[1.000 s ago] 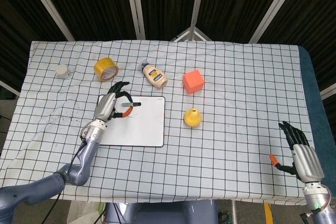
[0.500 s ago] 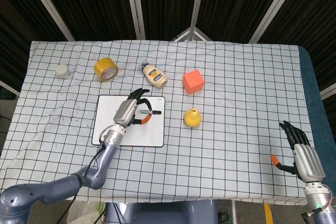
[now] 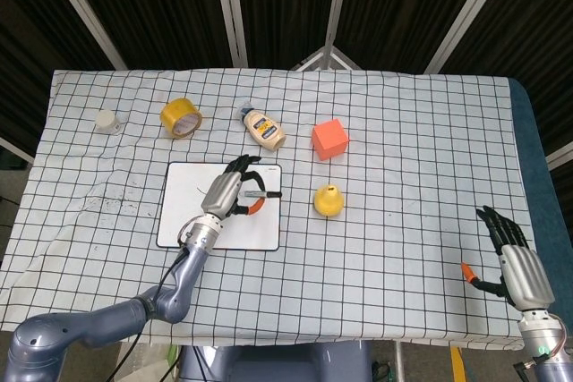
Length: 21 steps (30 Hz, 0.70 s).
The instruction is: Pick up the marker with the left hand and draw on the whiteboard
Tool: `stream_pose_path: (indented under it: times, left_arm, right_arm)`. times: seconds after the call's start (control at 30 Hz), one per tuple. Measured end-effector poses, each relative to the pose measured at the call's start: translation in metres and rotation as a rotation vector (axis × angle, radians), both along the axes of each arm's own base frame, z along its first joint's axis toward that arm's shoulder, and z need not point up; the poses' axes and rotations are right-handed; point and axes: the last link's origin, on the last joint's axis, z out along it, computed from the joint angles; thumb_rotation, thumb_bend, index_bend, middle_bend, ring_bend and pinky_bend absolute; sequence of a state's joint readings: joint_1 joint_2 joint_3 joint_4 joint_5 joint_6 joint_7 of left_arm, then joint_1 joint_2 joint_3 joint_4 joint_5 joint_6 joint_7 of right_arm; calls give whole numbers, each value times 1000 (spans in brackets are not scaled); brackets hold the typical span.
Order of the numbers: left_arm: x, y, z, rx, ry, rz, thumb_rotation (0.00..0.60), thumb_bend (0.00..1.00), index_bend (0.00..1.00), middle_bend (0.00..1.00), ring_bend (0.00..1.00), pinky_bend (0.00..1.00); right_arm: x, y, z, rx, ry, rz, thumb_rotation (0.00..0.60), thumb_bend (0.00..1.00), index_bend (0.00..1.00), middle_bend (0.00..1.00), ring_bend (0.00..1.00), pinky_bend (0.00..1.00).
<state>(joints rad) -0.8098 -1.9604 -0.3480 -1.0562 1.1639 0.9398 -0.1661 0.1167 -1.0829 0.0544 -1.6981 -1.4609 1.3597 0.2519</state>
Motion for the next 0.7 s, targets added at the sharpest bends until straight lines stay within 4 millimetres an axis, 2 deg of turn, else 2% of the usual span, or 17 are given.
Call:
stream_pose_path:
  times: [0.4,0.7]
  left_arm:
    - [-17,-5,3,-4,15,30,600,540,663,109,0,56]
    - [-42,-24,6,-31,24,71,600,540,666,110,0,56]
  right_arm:
    - [1,0,0,-1,2,2,600,324,0,0,0,0]
    - [1,0,0,-7,7,2,600,325,0,0,0,0]
